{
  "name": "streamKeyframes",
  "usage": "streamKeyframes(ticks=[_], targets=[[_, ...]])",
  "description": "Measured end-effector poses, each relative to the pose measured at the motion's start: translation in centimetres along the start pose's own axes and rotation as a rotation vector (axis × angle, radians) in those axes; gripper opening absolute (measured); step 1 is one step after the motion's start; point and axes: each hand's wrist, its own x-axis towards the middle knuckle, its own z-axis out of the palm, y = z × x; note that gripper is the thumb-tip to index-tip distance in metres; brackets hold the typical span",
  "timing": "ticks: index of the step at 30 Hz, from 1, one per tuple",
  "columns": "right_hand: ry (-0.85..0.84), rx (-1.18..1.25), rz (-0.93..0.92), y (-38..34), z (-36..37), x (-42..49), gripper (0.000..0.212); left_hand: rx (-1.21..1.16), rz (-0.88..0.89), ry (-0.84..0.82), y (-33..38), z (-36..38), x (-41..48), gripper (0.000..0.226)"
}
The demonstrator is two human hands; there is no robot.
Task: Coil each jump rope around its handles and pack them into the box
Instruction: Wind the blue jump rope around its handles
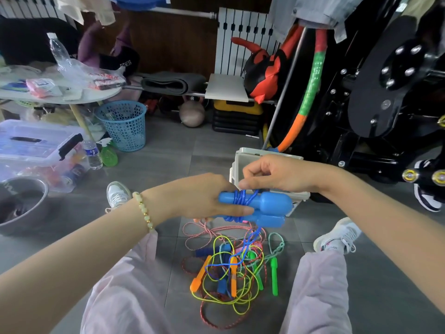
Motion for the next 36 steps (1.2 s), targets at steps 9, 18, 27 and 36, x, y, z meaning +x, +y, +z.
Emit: streamKeyframes(ticks=[9,18,27,36], targets=[[0.13,0.452,-0.12,1.0,1.4,-1.0,0.016,-0.246,0.089,-0.02,-0.3,0.6,-0.4,0.057],[0.071,0.818,-0.131,3.4,3.7,-1.0,0.066,-0.455,0.032,0.029,-2.0,1.2,-0.3,0.062],[0.264,0.907,-0.137,5.5,5.2,-0.1,0.074,-0.644,-0.057,0.069,-2.7,2.0,0.1,0.058],[0.313,0.882,-0.111,5.5,6.7,1.0,0.046,-0.658,-0.082,0.111,-2.8,2.0,1.4,0.048]])
